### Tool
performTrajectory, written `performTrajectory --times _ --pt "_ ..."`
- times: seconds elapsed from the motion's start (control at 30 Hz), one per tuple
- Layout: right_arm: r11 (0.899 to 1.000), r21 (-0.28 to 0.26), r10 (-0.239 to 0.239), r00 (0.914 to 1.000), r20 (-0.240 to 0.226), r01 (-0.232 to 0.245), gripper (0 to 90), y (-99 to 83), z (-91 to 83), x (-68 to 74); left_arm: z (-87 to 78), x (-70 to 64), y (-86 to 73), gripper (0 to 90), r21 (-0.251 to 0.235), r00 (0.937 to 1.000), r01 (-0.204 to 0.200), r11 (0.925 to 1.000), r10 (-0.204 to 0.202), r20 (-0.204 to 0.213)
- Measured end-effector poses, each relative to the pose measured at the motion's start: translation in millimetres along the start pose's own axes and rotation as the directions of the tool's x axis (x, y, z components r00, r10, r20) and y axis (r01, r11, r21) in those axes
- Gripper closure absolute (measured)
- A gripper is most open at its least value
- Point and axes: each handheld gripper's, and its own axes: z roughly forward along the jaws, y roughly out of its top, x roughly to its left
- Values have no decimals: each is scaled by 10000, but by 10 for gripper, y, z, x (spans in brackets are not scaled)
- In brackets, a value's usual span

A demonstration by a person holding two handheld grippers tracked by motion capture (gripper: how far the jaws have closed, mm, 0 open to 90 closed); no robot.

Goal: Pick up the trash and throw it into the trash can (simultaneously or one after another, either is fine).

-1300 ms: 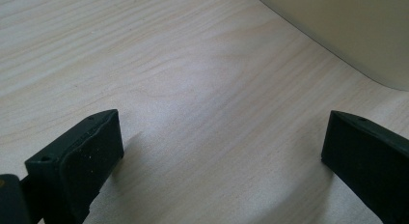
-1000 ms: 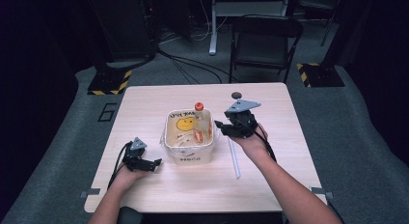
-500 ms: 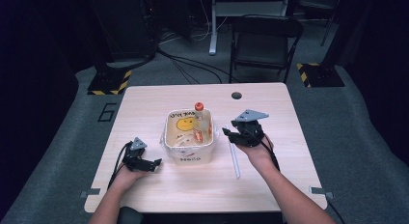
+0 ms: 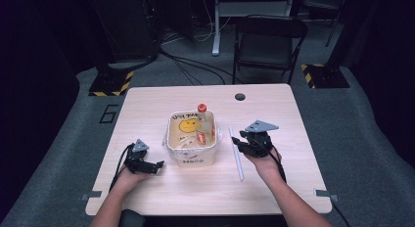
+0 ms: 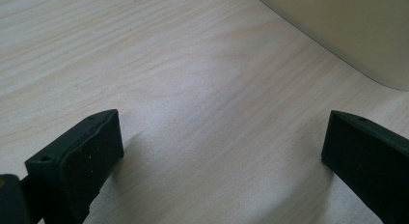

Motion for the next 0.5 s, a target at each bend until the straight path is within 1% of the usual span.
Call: performTrajectory --times 0.3,0.5 --pt "9998 154 106 9999 48 -107 589 -136 29 5 2 0 -1 8 -24 10000 2 10000 -2 10" --pt "9990 433 -70 9999 142 64 602 -250 62 41 0 0 0 7 0 10000 -4 10000 4 -1"
